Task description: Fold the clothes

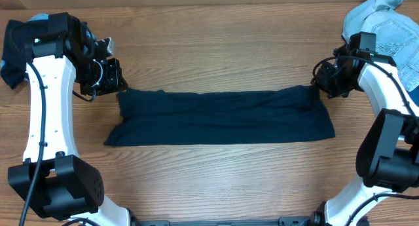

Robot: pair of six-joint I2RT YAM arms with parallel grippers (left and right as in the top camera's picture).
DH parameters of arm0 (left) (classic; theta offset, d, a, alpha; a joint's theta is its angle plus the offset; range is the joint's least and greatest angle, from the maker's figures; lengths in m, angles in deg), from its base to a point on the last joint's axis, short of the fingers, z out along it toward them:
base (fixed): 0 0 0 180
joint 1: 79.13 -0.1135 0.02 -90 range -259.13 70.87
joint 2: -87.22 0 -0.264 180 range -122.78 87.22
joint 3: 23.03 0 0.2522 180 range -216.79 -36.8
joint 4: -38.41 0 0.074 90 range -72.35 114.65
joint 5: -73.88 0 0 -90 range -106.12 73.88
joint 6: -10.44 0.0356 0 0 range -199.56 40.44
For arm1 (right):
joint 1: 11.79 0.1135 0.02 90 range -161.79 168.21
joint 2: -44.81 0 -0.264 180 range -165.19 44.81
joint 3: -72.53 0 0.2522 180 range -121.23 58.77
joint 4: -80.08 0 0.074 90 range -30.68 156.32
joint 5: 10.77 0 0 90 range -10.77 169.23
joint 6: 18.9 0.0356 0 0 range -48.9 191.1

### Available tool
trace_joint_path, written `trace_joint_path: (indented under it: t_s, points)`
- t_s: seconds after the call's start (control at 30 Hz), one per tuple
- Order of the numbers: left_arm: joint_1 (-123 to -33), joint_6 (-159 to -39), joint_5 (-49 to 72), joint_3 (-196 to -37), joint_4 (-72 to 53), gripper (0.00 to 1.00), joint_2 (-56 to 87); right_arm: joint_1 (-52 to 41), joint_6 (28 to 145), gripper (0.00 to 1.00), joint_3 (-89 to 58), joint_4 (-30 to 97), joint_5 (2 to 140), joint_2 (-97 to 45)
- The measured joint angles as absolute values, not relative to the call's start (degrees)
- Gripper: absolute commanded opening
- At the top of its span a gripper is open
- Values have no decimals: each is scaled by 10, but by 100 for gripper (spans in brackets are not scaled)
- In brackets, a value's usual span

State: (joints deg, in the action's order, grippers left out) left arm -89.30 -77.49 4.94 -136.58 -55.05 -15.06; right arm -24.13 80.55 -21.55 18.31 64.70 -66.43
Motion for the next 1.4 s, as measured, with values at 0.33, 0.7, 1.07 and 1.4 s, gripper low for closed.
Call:
trace_joint_path:
  t_s: [0.33,0.7,1.07,1.4]
  points:
    - [-893,-775,49,-1366,-545,15,-151,-241,816,4,-214,157,647,-673]
    - [-893,-775,49,-1366,-534,17,-151,-241,816,4,-212,81,673,-590]
    - [-893,-775,49,-1366,-531,17,-151,-241,839,14,-211,2,737,-550]
    - [-893,-775,49,-1366,-530,17,-151,-241,875,25,-211,-33,807,-550]
